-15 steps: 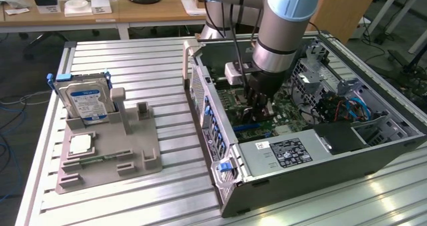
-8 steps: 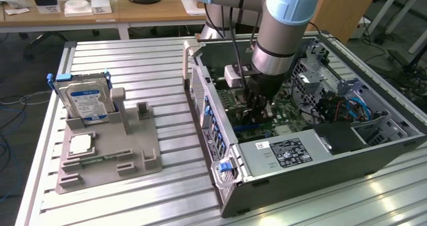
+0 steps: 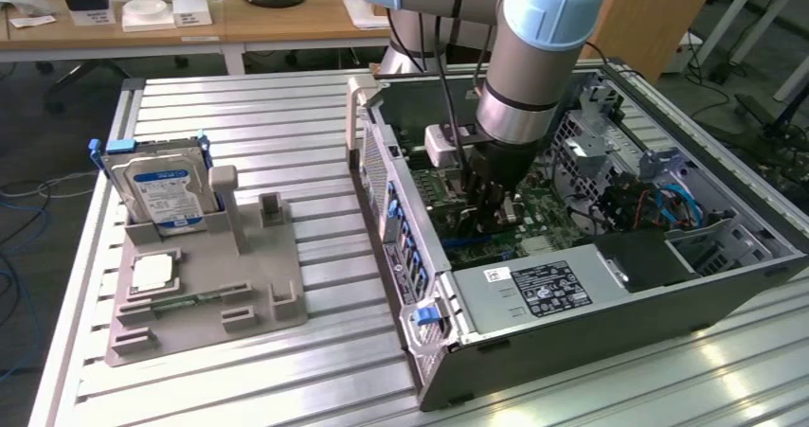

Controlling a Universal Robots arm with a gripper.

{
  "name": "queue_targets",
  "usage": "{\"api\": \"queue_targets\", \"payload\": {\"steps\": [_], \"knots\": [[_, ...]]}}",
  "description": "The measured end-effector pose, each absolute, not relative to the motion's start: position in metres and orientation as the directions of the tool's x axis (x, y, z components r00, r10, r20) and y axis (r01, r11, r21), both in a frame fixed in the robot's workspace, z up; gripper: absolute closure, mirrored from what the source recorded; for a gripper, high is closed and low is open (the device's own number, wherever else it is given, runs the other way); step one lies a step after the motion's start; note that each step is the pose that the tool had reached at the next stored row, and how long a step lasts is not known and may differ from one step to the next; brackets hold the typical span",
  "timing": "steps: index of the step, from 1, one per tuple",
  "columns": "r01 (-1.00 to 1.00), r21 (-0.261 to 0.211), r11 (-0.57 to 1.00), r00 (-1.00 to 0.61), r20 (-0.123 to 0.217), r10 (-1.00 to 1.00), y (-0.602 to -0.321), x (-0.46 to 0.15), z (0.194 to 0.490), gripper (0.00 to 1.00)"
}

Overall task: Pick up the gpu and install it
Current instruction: 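Insert the gpu into the slot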

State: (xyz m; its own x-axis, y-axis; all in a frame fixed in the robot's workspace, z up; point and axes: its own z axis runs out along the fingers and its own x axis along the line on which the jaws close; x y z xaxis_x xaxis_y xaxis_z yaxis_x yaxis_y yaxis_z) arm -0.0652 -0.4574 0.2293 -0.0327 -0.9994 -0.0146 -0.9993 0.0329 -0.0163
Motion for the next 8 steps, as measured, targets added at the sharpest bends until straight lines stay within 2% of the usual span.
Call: {"api": "queue_targets", "payload": {"steps": [8], "knots": [[-0.999,-0.016,0.033,-0.033,-0.015,-0.999,-0.4574,-0.0652,0.2245,0.72]]}}
